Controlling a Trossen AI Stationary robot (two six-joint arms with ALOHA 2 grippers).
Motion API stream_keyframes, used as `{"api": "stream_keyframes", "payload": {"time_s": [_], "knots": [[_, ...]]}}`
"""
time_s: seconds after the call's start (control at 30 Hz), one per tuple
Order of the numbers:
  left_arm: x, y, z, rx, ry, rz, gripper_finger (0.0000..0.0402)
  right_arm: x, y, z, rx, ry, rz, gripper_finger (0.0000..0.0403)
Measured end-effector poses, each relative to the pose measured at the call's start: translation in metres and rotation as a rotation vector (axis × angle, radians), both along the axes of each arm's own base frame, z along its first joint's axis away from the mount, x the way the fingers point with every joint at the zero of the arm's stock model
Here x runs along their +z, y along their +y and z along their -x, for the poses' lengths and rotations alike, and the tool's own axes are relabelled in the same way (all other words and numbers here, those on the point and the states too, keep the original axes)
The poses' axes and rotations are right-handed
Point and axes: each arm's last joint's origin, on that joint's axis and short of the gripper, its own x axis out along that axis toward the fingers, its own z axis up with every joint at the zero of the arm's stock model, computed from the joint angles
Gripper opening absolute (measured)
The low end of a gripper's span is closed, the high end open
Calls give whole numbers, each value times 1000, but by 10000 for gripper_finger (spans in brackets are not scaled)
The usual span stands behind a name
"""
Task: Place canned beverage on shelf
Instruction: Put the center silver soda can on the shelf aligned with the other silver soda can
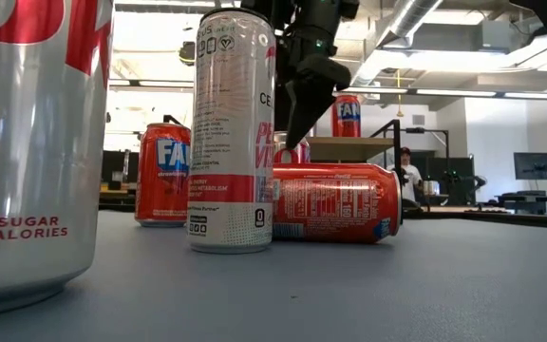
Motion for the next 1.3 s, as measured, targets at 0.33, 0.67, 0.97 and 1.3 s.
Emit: {"api": "stream_keyframes", "payload": {"time_s": [0.33, 0.67, 0.97, 1.3], "knots": [[0, 0, 0, 1, 0, 2, 330, -7, -3, -3, -2, 8, -8, 324], [0, 0, 0, 3, 0, 8, 330, -18, -3, -4, -11, 64, -5, 284], [0, 0, 0, 3, 0, 10, 330, -9, -2, 4, -40, 147, -4, 276], [0, 0, 0, 3, 2, 8, 330, 43, -4, 17, -61, 93, -9, 274]]}}
